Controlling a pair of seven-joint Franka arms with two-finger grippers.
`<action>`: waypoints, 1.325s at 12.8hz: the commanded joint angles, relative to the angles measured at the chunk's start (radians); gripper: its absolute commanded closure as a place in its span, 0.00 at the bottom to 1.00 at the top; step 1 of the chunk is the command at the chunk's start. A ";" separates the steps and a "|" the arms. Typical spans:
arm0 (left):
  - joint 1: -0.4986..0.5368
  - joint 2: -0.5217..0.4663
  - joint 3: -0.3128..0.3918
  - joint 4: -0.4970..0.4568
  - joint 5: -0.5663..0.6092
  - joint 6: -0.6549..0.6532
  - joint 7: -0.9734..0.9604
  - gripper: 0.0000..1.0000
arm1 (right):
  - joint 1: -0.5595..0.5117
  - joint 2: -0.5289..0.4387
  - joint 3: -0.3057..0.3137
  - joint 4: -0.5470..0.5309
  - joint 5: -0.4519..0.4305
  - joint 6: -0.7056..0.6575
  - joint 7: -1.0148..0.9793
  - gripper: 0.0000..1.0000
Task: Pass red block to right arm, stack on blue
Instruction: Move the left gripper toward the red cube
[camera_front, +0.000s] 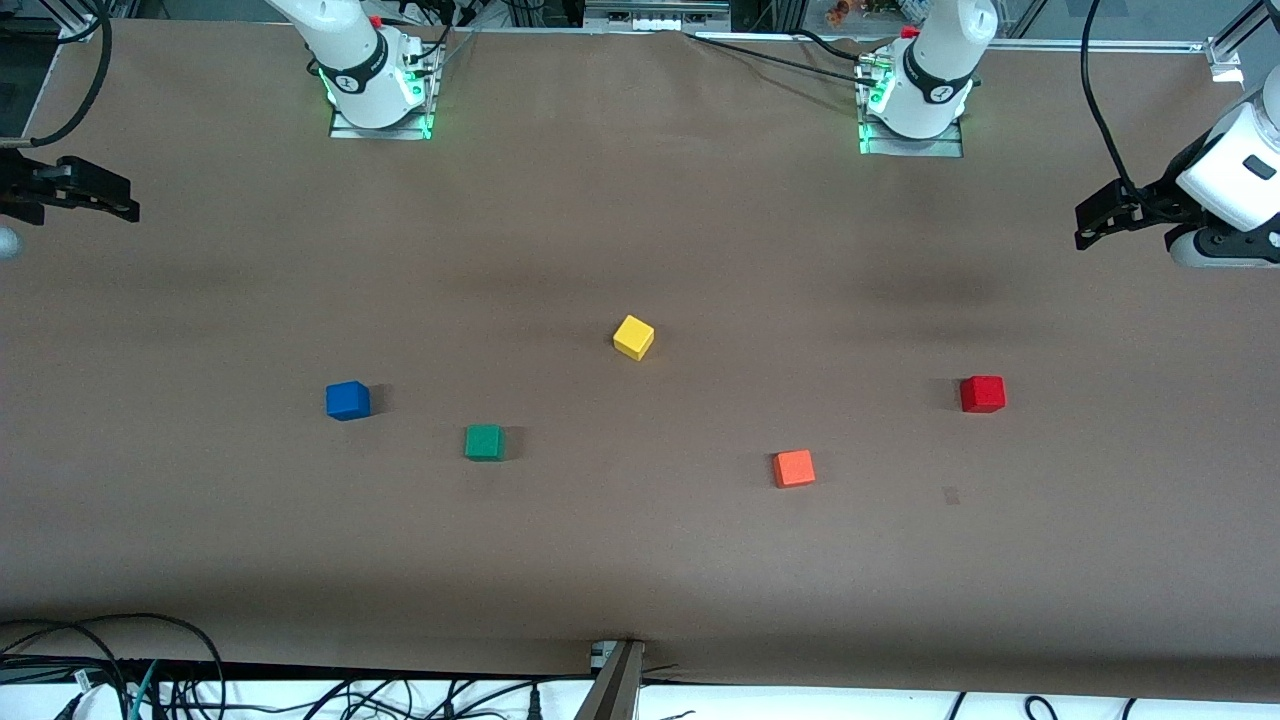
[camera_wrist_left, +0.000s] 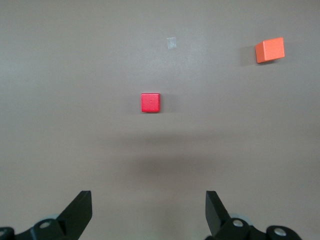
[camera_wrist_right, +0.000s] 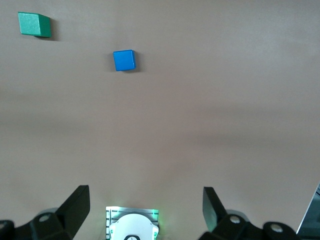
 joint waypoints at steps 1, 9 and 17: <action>-0.002 0.010 0.003 0.028 0.005 -0.020 0.024 0.00 | -0.007 0.011 0.004 0.028 0.013 -0.004 -0.005 0.00; 0.000 0.013 0.003 0.028 0.005 -0.020 0.022 0.00 | -0.007 0.011 0.003 0.027 0.011 -0.006 -0.005 0.00; -0.003 0.043 0.003 0.014 0.003 -0.115 0.022 0.00 | -0.004 0.011 0.007 0.027 0.011 -0.006 -0.003 0.00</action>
